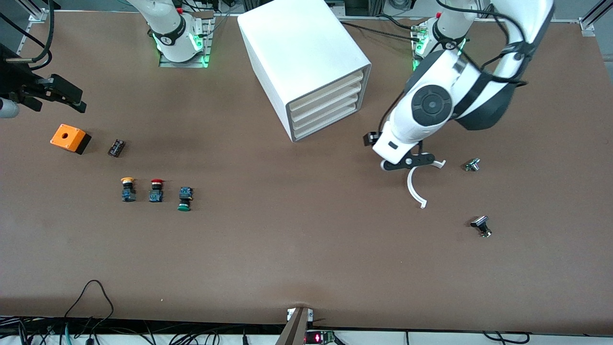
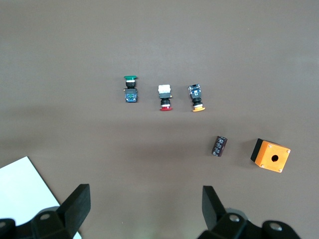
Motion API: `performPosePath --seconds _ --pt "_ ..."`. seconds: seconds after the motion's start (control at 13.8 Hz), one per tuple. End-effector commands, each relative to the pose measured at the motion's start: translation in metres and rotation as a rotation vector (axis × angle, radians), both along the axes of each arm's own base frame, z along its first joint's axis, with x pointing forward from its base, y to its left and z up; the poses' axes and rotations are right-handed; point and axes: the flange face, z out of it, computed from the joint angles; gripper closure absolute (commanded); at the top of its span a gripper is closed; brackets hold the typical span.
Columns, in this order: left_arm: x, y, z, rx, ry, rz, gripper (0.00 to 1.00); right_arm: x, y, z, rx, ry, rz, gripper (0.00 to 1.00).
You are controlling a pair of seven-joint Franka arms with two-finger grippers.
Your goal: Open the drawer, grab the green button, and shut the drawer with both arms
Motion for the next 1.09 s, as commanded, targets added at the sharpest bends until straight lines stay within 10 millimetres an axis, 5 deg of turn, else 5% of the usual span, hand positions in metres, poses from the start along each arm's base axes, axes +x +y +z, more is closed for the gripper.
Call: performPosePath --seconds 0.0,0.29,0.43,0.72,1.01 --pt "0.024 0.043 0.036 -0.014 -0.005 -0.174 0.01 -0.001 0.005 0.002 -0.009 0.01 -0.001 0.01" --pt "0.05 0.109 0.081 -0.096 -0.051 -0.335 0.01 -0.003 0.009 0.005 -0.016 0.006 -0.003 0.01" --pt "0.049 0.126 0.092 -0.106 -0.016 -0.389 0.01 -0.002 0.01 0.006 -0.021 -0.01 -0.011 0.01" --pt "0.031 0.159 0.146 -0.076 -0.08 -0.441 0.01 0.003 0.009 0.003 -0.018 -0.041 -0.04 0.01" --pt "0.002 0.2 0.136 -0.114 -0.057 -0.429 0.01 0.008 0.01 -0.012 -0.019 -0.029 -0.033 0.01"
